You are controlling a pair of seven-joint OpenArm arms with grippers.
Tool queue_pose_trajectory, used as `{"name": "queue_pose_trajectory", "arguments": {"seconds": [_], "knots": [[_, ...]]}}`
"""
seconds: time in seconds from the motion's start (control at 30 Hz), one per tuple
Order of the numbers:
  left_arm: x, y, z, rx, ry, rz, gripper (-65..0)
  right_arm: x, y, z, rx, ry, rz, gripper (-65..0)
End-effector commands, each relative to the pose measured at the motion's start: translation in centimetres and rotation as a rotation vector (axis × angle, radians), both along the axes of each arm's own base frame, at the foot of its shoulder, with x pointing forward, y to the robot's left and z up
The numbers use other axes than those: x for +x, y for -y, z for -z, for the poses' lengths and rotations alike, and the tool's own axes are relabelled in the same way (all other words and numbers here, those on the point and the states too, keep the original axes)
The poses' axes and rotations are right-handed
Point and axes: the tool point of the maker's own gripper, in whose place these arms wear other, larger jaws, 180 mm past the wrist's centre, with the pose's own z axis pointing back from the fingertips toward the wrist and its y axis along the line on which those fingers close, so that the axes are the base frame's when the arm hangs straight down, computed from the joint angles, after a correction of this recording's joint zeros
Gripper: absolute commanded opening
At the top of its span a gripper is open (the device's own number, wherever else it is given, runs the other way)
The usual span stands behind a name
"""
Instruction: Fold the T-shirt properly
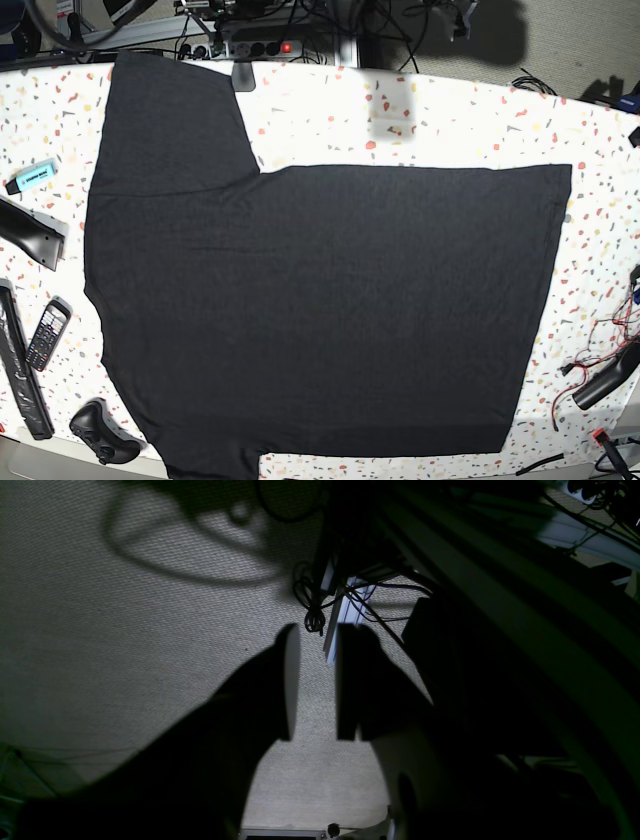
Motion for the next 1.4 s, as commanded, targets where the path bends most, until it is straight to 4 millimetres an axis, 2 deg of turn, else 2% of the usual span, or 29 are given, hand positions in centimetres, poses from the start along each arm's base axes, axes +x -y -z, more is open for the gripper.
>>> {"name": "queue_pose_trajectory", "arguments": {"seconds": [0.0, 0.4, 0.87, 1.13, 1.2, 1.37], "knots": [[-0.5, -0.2, 0.0, 0.003, -0.010, 0.001, -52.5, 0.5, 0.5, -0.1, -0.012, 0.012, 0.002, -56.9], [0.0, -0.5, -0.1, 0.008, -0.003, 0.002, -52.5, 0.5, 1.7, -0.2, -0.028, 0.013, -0.001, -56.9], [-0.6, -0.5, -0.5, -0.020, 0.017, 0.019, -52.5, 0.3, 1.0, -0.2, 0.036, 0.010, -0.013, -56.9], [-1.5, -2.9, -2.2, 0.028, 0.090, 0.055, -52.5, -1.9, 3.1, -1.3, 0.040, 0.027, -0.035, -56.9], [-1.9, -2.8, -2.6, 0.031, 0.096, 0.097, -52.5, -2.8, 3.5, -1.9, 0.041, 0.034, -0.059, -56.9], [-3.0, -0.9, -3.8, 0.022, 0.104, 0.224, -52.6, -4.7, 4.5, -3.9, 0.019, 0.056, -0.193, -56.9]]}}
